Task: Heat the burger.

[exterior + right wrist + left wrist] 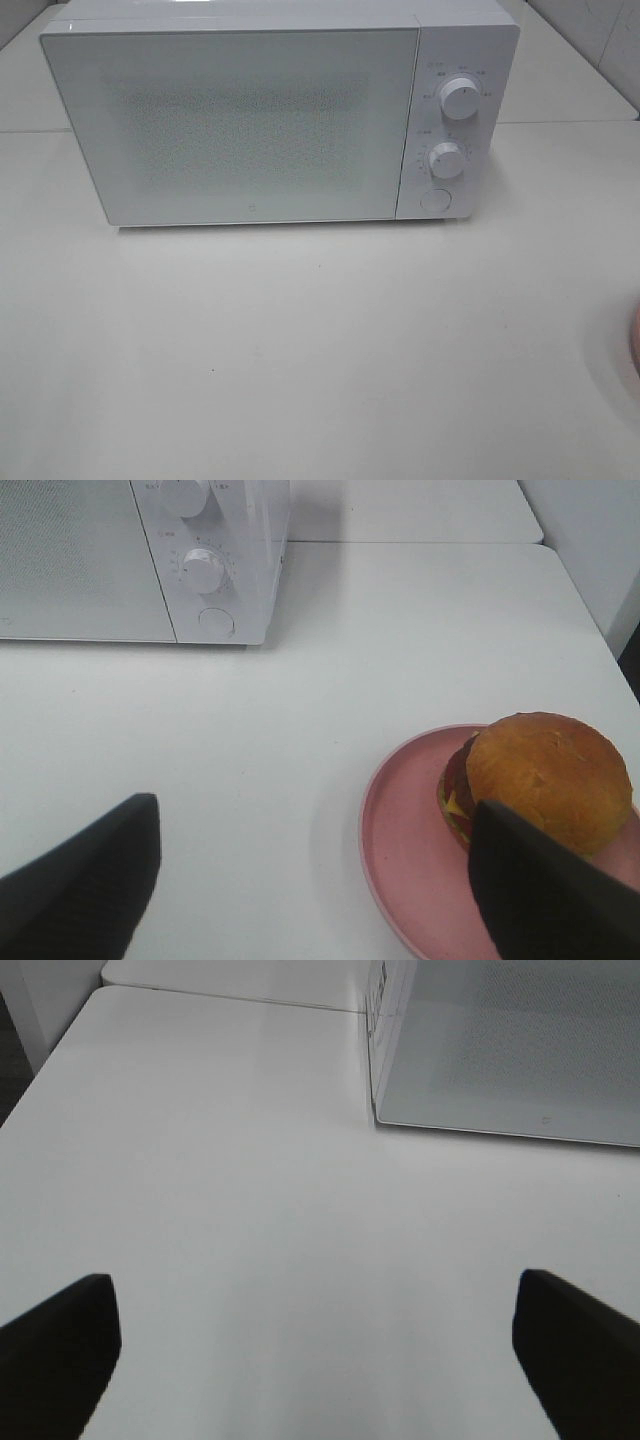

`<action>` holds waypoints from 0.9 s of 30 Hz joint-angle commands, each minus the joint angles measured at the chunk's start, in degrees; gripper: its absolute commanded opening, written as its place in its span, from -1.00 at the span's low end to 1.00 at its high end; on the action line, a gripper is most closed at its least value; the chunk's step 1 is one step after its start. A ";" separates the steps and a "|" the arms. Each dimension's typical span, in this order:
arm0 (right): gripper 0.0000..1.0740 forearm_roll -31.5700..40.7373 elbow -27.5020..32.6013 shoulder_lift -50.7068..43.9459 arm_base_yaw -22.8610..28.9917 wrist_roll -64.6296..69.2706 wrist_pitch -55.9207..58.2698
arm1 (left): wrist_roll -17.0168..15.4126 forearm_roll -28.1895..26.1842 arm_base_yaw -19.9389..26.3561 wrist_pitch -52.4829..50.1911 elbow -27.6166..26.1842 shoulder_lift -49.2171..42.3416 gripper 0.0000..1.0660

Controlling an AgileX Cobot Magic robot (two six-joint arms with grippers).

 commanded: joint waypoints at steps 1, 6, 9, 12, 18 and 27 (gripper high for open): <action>0.42 0.11 0.11 -1.95 -0.40 -0.57 -0.69 | 0.00 0.00 0.23 -0.17 0.06 -1.15 0.88; 0.42 0.11 0.11 -1.95 -0.40 -0.57 -0.69 | 0.00 0.00 0.23 -0.17 0.06 -1.20 0.88; 0.42 0.11 0.11 -1.95 -0.40 -0.57 -0.69 | 0.00 0.00 0.23 -0.17 0.06 -1.20 0.88; 0.42 0.11 0.11 -1.95 -0.40 -0.57 -0.69 | 0.00 0.00 0.23 -0.17 0.06 -0.63 0.88; 0.42 0.11 0.11 -1.95 -0.40 -0.57 -0.69 | 0.00 0.00 0.23 -0.17 0.06 -0.57 0.88; 0.42 0.11 0.11 -1.95 -0.40 -0.57 -0.69 | 0.00 0.00 0.23 -0.17 0.06 -0.57 0.88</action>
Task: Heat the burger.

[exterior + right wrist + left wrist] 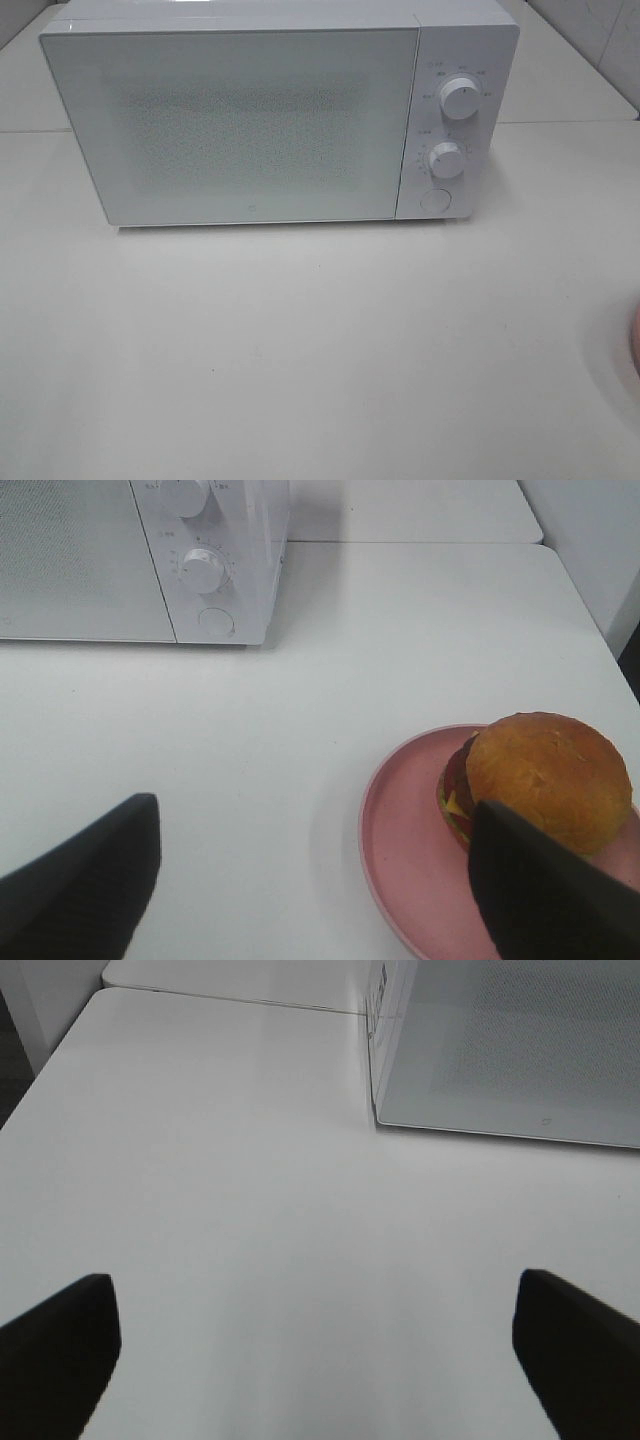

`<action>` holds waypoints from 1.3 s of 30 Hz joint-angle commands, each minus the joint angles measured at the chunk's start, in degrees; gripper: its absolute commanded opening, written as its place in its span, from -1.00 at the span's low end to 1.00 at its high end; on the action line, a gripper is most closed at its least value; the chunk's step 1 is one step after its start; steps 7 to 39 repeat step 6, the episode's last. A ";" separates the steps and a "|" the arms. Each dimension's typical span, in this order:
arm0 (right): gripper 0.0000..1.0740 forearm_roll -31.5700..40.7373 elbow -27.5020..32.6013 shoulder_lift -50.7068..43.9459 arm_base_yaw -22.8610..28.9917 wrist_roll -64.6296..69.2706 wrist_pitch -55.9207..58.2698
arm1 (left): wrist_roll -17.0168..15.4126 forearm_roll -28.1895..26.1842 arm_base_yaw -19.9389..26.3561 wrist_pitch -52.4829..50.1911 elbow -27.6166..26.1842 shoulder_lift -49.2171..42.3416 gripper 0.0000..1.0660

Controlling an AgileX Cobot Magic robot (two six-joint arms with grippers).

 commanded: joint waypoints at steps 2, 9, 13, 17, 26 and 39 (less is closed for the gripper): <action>0.42 0.11 0.11 -1.95 -0.40 -0.57 -0.69 | 0.00 0.00 0.17 -0.17 0.06 -0.46 0.88; 0.42 0.11 0.11 -1.95 -0.40 -0.57 -0.69 | 0.00 0.00 0.17 -0.17 0.06 -0.46 0.88; 0.42 0.11 0.11 -1.95 -0.40 -0.57 -0.69 | 0.00 0.00 0.17 -0.17 0.06 -0.46 0.88; 0.42 0.11 0.11 -1.95 -0.40 -0.57 -0.69 | 0.00 0.00 0.17 -0.17 0.06 -0.46 0.88; 0.42 0.11 0.11 -1.95 -0.40 -0.57 -0.69 | 0.00 0.00 0.17 -0.17 0.06 -0.46 0.88; 0.42 0.11 0.11 -1.95 -0.40 -0.57 -0.69 | 0.00 0.00 0.17 -0.17 0.06 -0.46 0.88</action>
